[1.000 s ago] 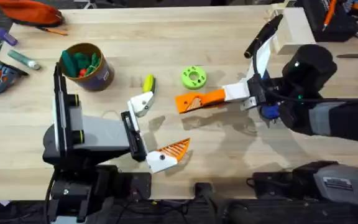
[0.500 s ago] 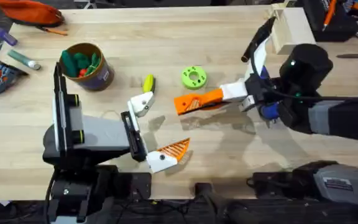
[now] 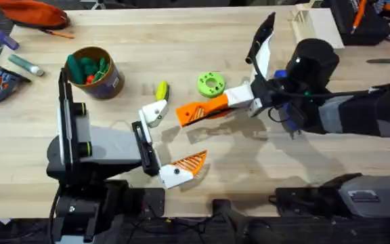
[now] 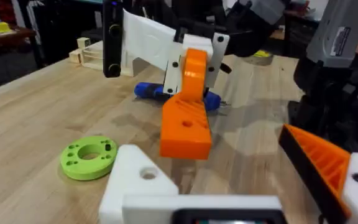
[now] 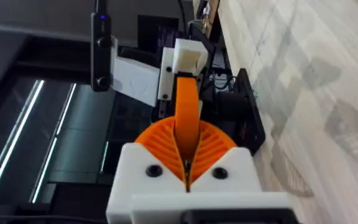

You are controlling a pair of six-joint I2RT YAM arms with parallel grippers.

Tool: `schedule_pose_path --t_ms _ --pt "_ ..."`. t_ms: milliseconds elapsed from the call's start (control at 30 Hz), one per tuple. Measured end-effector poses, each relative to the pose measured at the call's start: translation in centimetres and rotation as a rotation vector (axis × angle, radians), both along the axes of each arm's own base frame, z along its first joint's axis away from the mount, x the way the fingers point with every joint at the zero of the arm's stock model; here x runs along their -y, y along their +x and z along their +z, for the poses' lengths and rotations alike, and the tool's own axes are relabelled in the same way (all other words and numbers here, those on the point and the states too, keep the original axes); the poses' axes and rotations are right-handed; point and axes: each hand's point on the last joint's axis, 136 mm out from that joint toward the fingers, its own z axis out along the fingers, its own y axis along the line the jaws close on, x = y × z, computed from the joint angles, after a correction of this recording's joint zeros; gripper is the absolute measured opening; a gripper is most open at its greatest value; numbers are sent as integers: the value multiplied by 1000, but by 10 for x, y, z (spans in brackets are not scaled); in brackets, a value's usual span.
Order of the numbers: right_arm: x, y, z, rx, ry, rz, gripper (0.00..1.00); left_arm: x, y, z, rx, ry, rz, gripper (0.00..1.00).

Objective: Pick up the gripper from the table and insert it into the empty holder that is missing its gripper. Then pick up a screw, insert it into the mounting hole, and use the screwdriver to tighten it. Finally, clean up the table by picking up the vegetable and placing it into the bucket.

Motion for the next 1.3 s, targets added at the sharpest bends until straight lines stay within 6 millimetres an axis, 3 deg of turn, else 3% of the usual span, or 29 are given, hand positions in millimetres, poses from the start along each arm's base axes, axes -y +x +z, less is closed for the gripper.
schedule_pose_path --t_ms 1300 --pt "-17 3 1 59 -4 -41 12 0 0 0 0 0 0 989"
